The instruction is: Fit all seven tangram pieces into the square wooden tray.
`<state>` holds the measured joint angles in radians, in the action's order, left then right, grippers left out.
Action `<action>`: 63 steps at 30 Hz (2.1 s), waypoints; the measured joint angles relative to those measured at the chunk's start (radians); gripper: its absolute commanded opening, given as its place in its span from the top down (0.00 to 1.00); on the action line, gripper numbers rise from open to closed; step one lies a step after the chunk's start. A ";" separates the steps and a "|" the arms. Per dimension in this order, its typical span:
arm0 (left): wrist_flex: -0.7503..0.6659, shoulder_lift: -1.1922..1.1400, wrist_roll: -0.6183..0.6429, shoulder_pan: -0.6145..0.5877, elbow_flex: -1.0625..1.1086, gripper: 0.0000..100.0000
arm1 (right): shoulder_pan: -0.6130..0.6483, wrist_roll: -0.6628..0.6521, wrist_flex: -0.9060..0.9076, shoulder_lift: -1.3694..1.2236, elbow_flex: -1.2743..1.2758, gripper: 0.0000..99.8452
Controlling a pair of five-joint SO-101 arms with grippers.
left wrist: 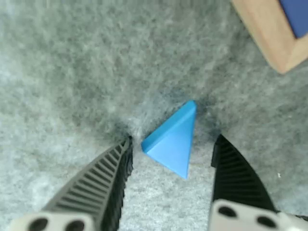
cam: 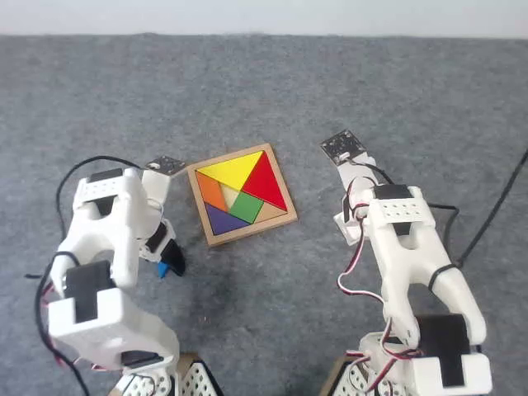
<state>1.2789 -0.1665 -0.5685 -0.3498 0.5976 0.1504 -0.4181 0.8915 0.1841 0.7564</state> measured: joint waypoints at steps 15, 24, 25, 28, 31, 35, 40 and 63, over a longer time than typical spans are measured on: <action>0.002 -0.021 0.000 0.023 -0.035 0.74 | 0.000 0.000 0.000 0.000 0.000 0.99; 0.000 -0.026 0.000 0.046 -0.066 0.74 | 0.000 0.000 0.000 0.000 0.000 0.99; 0.000 -0.026 0.000 0.048 -0.066 0.74 | 0.000 0.000 0.000 0.000 0.000 0.99; 0.000 -0.026 0.000 0.061 -0.066 0.74 | 0.000 0.000 0.000 0.000 0.000 0.99; 0.000 -0.026 0.000 0.068 -0.058 0.74 | 0.000 0.000 0.000 0.000 0.000 0.99; -0.009 -0.023 0.000 0.068 -0.046 0.74 | -0.002 0.000 0.000 0.000 0.000 0.99; -0.011 -0.012 0.021 0.046 -0.029 0.74 | -0.002 0.000 0.000 0.000 0.000 0.99; -0.012 -0.009 0.218 0.044 -0.005 0.75 | 0.000 0.000 0.000 0.000 0.000 0.99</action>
<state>1.2666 -0.1757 -0.3506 -0.3053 0.5930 0.1504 -0.4181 0.8915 0.1841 0.7564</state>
